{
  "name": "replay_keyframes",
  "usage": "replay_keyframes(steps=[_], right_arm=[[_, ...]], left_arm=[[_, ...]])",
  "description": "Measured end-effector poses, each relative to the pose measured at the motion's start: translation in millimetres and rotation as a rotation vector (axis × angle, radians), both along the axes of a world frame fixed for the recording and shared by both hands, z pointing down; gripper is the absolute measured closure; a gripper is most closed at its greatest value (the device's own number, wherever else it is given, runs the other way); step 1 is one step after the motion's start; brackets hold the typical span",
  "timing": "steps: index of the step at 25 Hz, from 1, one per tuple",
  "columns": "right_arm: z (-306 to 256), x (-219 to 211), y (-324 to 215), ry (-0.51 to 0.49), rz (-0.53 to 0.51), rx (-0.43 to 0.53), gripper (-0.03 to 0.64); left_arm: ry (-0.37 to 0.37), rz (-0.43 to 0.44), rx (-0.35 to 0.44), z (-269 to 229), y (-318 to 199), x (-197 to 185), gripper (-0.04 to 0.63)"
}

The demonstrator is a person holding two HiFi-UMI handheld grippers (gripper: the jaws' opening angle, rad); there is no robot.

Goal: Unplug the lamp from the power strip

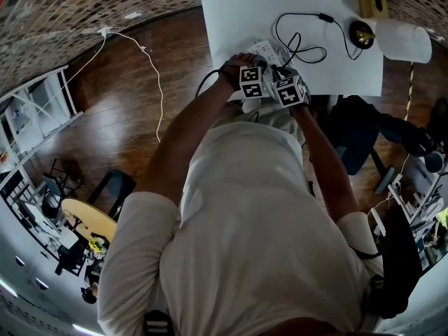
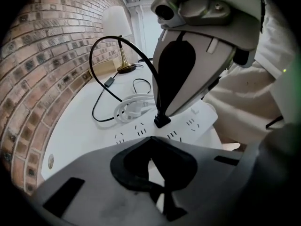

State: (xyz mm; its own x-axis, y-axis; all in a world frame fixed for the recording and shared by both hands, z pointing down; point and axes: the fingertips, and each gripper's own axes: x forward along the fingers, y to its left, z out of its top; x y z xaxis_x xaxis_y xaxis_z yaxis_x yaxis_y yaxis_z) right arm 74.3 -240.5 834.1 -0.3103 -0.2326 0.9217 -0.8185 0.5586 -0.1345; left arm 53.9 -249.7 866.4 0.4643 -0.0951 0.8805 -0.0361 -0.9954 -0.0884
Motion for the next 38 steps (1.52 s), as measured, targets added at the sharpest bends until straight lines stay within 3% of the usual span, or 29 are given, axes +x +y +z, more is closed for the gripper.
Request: replay_keyframes(steps=[7, 11, 14, 18, 21, 24, 31, 35, 37, 38], right_arm=[[2, 2, -2, -0.011, 0.028, -0.092, 0.584], [-1, 2, 1, 0.003, 0.04, -0.067, 0.586], [-3, 2, 1, 0.029, 0.04, -0.098, 0.586], [-5, 0, 1, 0.041, 0.027, -0.098, 0.586], [-7, 11, -12, 0.036, 0.077, -0.131, 0.584], [-5, 8, -10, 0.019, 0.071, -0.181, 0.586], [-49, 8, -25, 0.007, 0.042, -0.111, 0.584], [-53, 27, -21, -0.015, 0.076, -0.144, 0.58], [-54, 40, -21, -0.052, 0.149, -0.133, 0.578], [-57, 48, -22, -0.08, 0.199, -0.122, 0.577]], left_arm=[[-0.034, 0.007, -0.011, 1, 0, 0, 0.606], [-0.048, 0.021, -0.017, 1, 2, 1, 0.604], [-0.054, 0.01, -0.018, 0, 1, 0, 0.604], [-0.057, 0.014, 0.009, -1, 2, -1, 0.604], [-0.076, 0.017, 0.048, 0, 1, 2, 0.606], [-0.079, -0.004, 0.029, 0, -2, 1, 0.606], [-0.066, -0.022, 0.014, 1, -3, -4, 0.606], [-0.096, -0.023, -0.017, 3, 2, -4, 0.604], [-0.056, -0.077, -0.016, -4, -5, -3, 0.597], [0.008, -0.152, -0.017, -13, -13, -4, 0.589]])
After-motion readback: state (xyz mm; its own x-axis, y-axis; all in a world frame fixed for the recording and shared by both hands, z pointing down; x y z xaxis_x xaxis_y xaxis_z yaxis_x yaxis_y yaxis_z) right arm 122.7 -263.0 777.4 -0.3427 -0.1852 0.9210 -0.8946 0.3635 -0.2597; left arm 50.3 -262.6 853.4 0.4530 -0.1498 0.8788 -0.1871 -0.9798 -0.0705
